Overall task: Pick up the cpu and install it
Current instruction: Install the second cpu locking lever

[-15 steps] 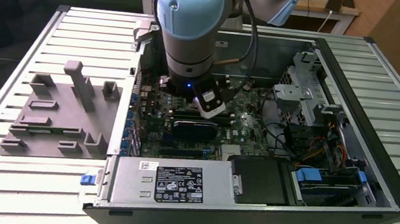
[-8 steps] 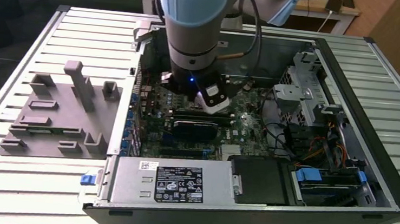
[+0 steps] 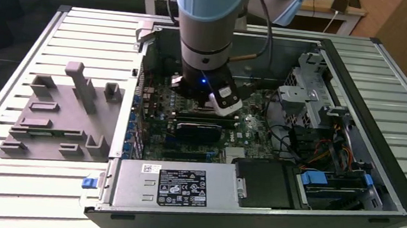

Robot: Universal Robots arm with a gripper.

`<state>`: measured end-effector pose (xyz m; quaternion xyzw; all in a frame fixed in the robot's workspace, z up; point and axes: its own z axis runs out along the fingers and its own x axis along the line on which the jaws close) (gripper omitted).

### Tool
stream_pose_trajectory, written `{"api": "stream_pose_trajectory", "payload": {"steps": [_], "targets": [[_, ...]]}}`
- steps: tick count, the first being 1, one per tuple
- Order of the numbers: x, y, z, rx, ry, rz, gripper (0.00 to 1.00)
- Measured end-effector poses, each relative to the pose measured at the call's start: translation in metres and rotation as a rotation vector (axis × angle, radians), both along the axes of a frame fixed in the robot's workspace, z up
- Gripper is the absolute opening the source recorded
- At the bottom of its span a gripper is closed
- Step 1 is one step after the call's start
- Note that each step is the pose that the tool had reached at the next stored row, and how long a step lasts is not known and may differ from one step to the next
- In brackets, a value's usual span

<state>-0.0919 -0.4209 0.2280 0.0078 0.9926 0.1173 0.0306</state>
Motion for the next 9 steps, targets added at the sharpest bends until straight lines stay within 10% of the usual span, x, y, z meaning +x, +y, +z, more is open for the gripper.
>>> {"api": "stream_pose_trajectory", "payload": {"steps": [9], "targets": [[0.017, 0.0137, -0.0004, -0.0108, 0.0001, -0.002, 0.11]]}}
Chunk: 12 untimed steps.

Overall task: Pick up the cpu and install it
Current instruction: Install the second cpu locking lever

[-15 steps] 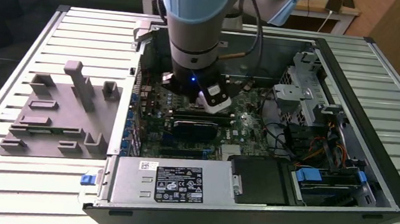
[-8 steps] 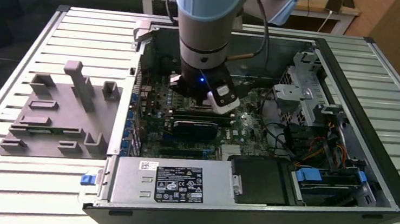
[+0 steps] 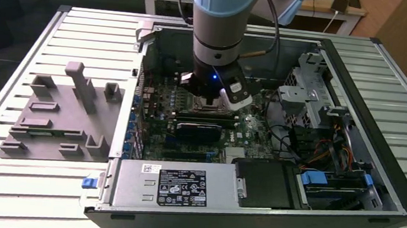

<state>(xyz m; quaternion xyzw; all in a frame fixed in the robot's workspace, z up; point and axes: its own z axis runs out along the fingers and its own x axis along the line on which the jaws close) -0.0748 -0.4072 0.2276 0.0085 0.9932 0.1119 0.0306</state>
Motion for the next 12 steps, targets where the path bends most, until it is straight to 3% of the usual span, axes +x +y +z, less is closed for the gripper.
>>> {"api": "stream_pose_trajectory", "payload": {"steps": [3, 6, 8, 12], "targets": [[0.001, 0.0115, -0.0002, -0.0072, -0.0001, 0.000, 0.11], [0.003, 0.0193, -0.0006, -0.0221, 0.0000, 0.000, 0.11], [0.005, 0.0229, -0.0008, -0.0320, 0.0001, 0.000, 0.11], [0.008, 0.0274, -0.0011, -0.0423, 0.0008, 0.000, 0.11]]}}
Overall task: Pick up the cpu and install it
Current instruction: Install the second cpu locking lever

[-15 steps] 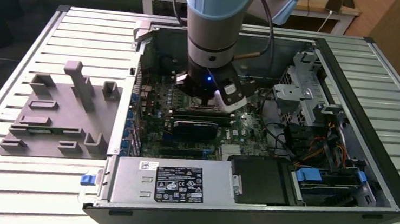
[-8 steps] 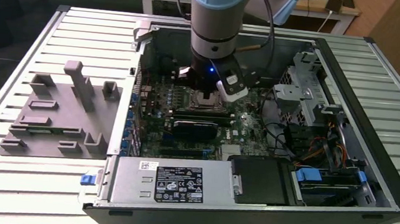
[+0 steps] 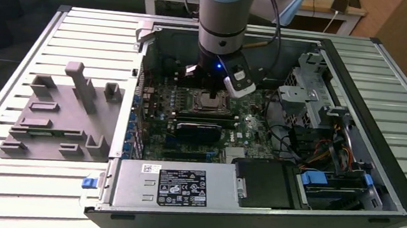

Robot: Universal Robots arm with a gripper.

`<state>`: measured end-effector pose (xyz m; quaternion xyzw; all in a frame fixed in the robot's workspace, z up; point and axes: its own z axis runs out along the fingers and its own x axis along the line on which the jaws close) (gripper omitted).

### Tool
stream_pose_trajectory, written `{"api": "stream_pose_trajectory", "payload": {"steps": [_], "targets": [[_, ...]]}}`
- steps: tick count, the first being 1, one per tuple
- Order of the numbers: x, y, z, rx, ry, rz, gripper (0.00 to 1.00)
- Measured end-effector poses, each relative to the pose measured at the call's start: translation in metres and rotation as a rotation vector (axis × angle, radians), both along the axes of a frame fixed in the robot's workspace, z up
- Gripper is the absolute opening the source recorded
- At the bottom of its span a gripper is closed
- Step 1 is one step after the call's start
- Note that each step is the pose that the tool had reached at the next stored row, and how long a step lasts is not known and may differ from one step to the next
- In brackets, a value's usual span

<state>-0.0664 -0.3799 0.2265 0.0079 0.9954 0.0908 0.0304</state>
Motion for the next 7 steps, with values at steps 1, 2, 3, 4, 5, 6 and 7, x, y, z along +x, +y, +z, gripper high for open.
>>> {"api": "stream_pose_trajectory", "payload": {"steps": [1, 2, 3, 4, 5, 6, 7], "targets": [[0.0005, 0.0002, -0.0001, -0.0002, 0.0000, 0.000, 0.11], [0.0007, 0.0002, -0.0001, -0.0002, 0.0000, 0.000, 0.11], [0.0007, 0.0002, -0.0001, -0.0003, 0.0000, 0.000, 0.11], [0.0008, 0.0002, -0.0001, -0.0003, 0.0000, 0.000, 0.11], [0.0008, 0.0002, -0.0001, -0.0004, 0.0000, 0.000, 0.11], [0.0009, 0.0002, -0.0001, -0.0003, 0.0000, 0.000, 0.11], [0.0009, 0.0002, -0.0001, -0.0003, 0.0000, 0.000, 0.11]]}}
